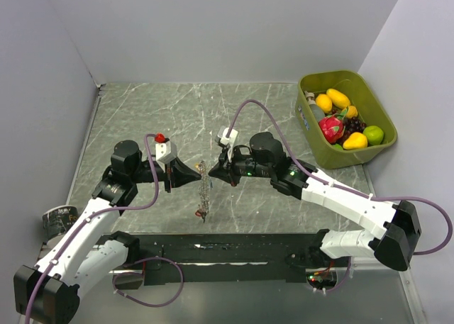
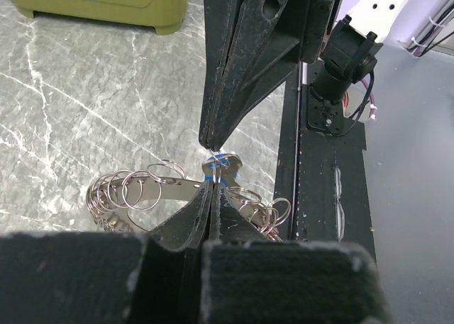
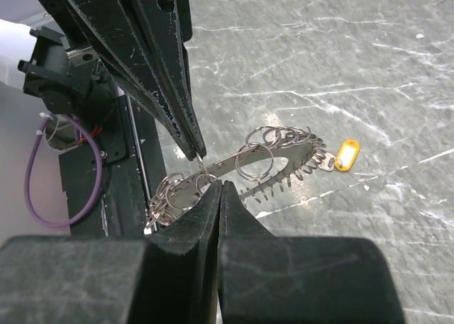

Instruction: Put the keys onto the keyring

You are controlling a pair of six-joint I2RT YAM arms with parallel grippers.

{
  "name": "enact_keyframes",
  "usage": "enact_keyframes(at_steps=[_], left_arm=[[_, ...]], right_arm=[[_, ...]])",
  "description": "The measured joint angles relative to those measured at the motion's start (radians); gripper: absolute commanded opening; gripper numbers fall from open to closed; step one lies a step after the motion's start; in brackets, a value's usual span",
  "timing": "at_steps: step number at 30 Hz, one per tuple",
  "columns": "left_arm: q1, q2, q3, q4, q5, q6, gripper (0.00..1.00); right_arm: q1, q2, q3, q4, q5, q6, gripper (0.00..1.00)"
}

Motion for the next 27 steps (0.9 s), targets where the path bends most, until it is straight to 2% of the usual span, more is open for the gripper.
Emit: enact_keyframes(at_steps=[25,26,27], left_arm=[[0.0,-0.016,0.0,0.007,-0.001,0.0,0.01],[0.0,-0.016,0.0,0.007,-0.001,0.0,0.01],[0.0,-0.016,0.0,0.007,0.0,0.0,0.01]], right_arm=[[0.0,-0.029,-0.033,0.018,0.013,0.001,0.0],[0.0,-0.036,-0.043,0.023,0.011,0.001,0.03],[0.0,-0.045,-0.053,0.029,0.008,0.0,0.16]])
